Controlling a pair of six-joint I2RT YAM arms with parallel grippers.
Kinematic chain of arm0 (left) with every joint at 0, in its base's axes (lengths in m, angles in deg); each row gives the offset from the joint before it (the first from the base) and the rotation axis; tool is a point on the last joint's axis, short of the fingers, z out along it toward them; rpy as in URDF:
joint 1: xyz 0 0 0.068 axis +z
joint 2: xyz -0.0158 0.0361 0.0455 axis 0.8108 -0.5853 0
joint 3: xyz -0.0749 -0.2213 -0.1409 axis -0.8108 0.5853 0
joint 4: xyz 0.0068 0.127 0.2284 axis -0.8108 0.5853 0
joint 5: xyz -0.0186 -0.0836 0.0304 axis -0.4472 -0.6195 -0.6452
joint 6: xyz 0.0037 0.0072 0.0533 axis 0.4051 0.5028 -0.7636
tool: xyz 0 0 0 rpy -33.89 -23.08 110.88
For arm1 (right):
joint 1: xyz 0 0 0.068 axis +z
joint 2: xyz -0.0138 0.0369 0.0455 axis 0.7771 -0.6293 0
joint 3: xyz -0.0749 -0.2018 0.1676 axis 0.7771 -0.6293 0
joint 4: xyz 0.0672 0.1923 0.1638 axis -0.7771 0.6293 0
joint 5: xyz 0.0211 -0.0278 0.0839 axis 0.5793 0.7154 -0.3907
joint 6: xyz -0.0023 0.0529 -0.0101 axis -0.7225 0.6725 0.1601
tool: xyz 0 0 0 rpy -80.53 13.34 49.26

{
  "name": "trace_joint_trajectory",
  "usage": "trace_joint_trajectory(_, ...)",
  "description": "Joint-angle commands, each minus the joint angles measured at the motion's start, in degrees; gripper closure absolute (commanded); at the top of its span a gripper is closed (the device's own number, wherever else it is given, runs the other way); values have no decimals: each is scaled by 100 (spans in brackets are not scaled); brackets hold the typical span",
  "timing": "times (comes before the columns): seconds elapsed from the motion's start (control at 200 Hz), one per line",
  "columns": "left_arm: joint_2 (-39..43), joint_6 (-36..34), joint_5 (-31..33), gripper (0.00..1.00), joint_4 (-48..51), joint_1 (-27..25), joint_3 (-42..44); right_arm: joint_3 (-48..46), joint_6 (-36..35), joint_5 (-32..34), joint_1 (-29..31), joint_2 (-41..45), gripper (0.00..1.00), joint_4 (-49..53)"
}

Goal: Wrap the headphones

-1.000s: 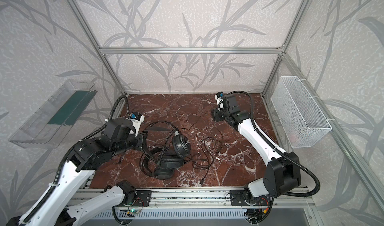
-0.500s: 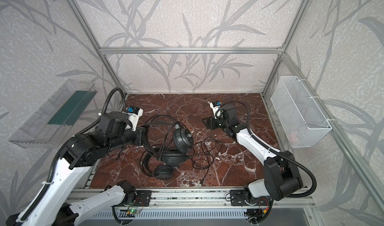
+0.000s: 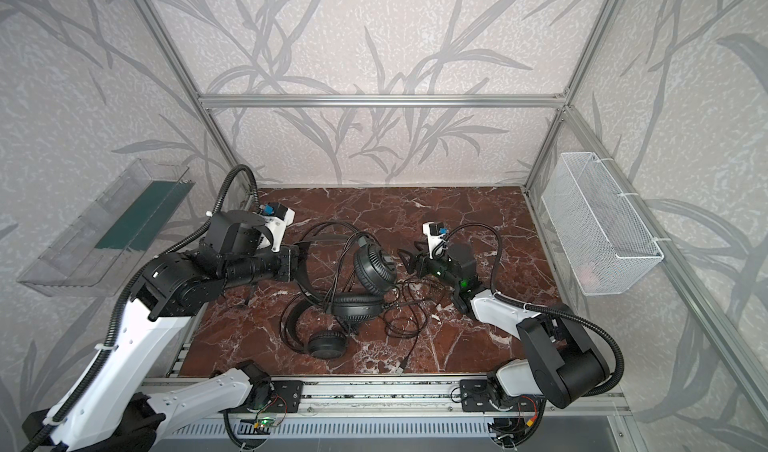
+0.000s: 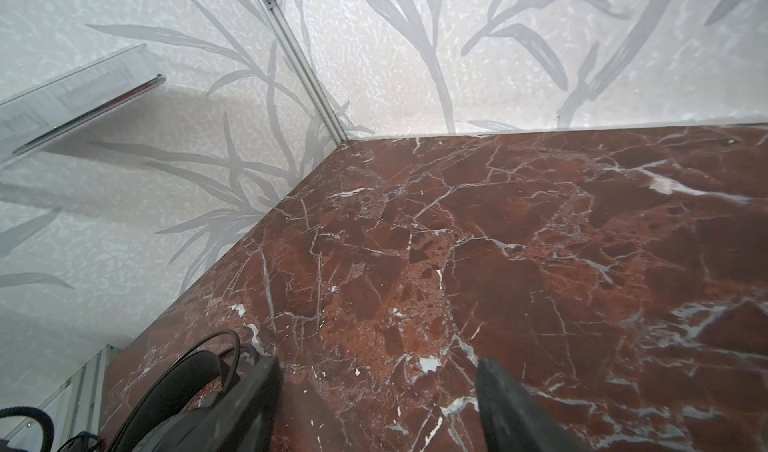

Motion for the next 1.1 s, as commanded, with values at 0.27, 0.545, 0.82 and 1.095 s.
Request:
trace_joint_trajectory(0.27,-198,694,-1164,100,-571,249,-390,-893,-491,1142,774,781,26,-702)
trace_joint_trajectory(0.545,-254,1052,-1830,100,-911,804,-133,-1132,-1005,1810,1376,1036,26,-445)
trace_joint_trajectory(0.82,-215,1381,-2281,100,-1149,1264,88,-740,-1060,1646,1627,-226,27,-1473)
trace_joint_trajectory(1.095,-236,1407,-2298,100,-1123,1343,121,-386,-1349,1916,1650,-1757,28,-3159)
